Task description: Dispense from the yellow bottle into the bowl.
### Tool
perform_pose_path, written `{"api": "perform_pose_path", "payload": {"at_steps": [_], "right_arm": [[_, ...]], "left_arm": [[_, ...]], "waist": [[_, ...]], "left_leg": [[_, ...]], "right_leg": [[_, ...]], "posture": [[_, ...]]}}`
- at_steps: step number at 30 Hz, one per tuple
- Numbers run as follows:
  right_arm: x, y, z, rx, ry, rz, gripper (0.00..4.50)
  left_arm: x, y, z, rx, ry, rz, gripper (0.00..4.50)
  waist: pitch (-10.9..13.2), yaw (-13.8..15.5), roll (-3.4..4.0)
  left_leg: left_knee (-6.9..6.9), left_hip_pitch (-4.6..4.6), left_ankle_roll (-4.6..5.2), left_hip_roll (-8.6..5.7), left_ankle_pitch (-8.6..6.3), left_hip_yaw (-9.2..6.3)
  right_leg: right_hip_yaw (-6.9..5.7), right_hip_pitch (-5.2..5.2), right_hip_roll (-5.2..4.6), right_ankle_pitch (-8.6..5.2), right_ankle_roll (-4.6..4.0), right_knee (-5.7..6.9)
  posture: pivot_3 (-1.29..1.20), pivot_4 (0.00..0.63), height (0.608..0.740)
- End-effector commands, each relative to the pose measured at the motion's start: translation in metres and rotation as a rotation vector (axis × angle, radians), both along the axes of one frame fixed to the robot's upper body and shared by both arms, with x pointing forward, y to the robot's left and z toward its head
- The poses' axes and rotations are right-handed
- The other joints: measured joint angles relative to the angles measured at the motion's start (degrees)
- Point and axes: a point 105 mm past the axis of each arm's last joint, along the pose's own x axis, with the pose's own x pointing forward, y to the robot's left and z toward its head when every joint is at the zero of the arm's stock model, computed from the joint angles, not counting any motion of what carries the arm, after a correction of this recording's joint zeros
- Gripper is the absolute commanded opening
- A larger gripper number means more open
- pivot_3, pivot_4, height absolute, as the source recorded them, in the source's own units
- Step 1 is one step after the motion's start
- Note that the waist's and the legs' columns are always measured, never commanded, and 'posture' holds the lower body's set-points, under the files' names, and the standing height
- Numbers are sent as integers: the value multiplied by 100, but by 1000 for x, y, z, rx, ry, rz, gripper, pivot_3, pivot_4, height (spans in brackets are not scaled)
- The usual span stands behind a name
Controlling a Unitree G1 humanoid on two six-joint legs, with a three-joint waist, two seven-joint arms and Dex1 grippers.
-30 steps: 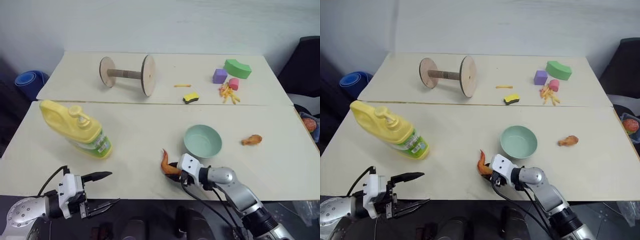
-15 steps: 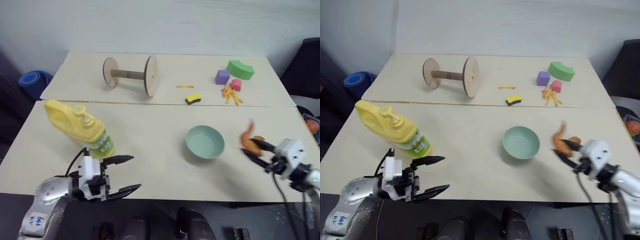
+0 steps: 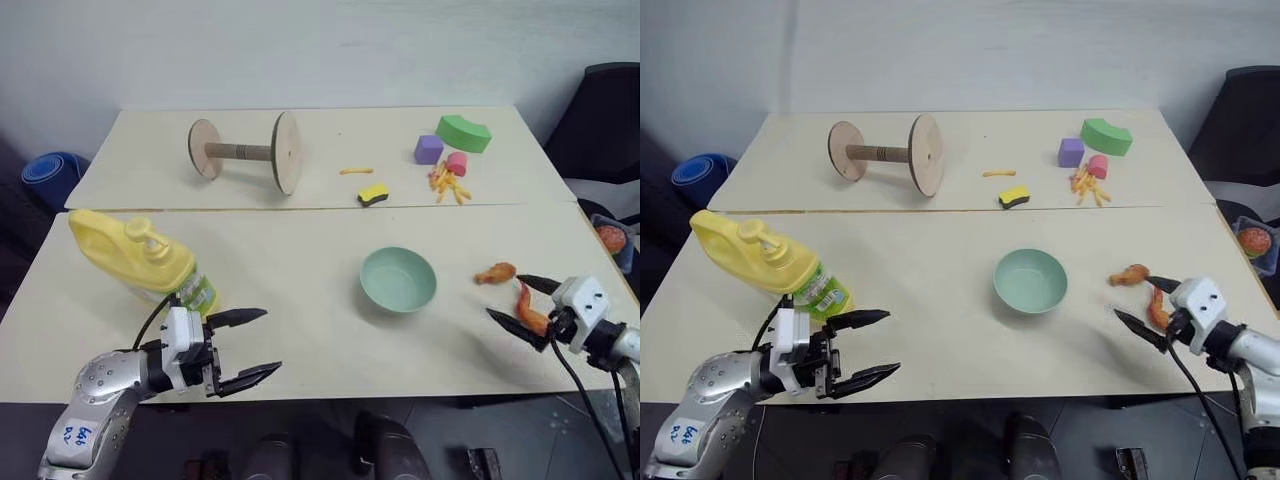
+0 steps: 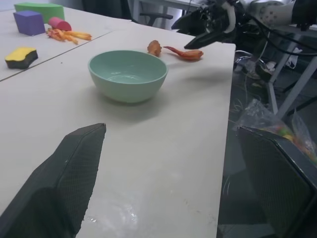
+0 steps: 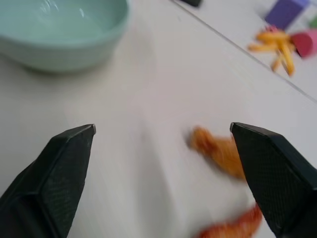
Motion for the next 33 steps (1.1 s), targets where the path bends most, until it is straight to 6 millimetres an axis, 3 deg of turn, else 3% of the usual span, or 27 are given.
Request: {"api": "perform_pose_path", "payload": {"at_steps": [1,4,9,10,13,21,23,26,28,33], "right_arm": [[-10,60,-1,64,43,180,4471],[-7,103,-18,78,96,198,4471],[14,118,-38,16,164,123,4471],[16,122,-42,2,166,128,4303],[24,135,-51,-56,150,143,3553],[33,152,-44,-72,111,167,750],[35,155,-38,-72,87,196,50],[37,161,-24,-79,46,262,18],[29,175,-5,-102,-3,407,18],[2,213,36,-166,-52,781,0]], "left_arm": [[-1,2,1,8,-22,17,4500],[-2,1,-1,13,-19,19,4500],[-8,2,-3,48,-9,-8,4500],[-10,2,-3,58,-8,-18,4500],[-9,2,-1,46,-14,6,4500],[-14,17,0,57,-20,108,4500],[-15,20,1,47,-25,147,4500],[-15,29,13,-28,-35,244,4500],[-24,37,24,-113,-1,295,4500],[-45,60,69,-337,-12,397,3252]], "waist": [[-4,11,-7],[-4,18,-8],[-4,65,-6],[-8,60,-13],[-10,52,-17],[-10,-21,-17],[-12,-33,-20],[-12,-32,-22],[-10,-41,-22],[0,-96,-23]], "left_leg": [[0,0,-4,2,-2,-2],[0,-1,-7,2,-3,-4],[4,-2,1,-14,1,-4],[6,-3,1,-14,1,-4],[6,-4,-2,-9,-1,-8],[6,-5,-1,-7,0,-8],[6,-5,0,-6,-1,-8],[6,-5,1,-5,-1,-9],[6,-11,1,-4,-1,-8],[6,-11,-1,6,-3,-10]], "right_leg": [[-1,0,1,0,0,0],[-3,-1,1,0,-1,-2],[1,-27,-12,6,0,-1],[1,-28,-11,7,0,-3],[-5,-27,-6,6,-3,-6],[-7,-28,-4,5,-3,0],[-7,-28,-4,5,-3,-1],[-6,-28,-4,5,-4,-2],[-6,-34,-3,5,-4,0],[-6,-35,-1,3,-8,-5]], "posture": [[0,150,740],[0,150,740],[0,150,740],[0,150,740],[0,150,740],[0,150,740],[0,150,740],[0,150,740],[0,150,740],[0,150,740]]}}
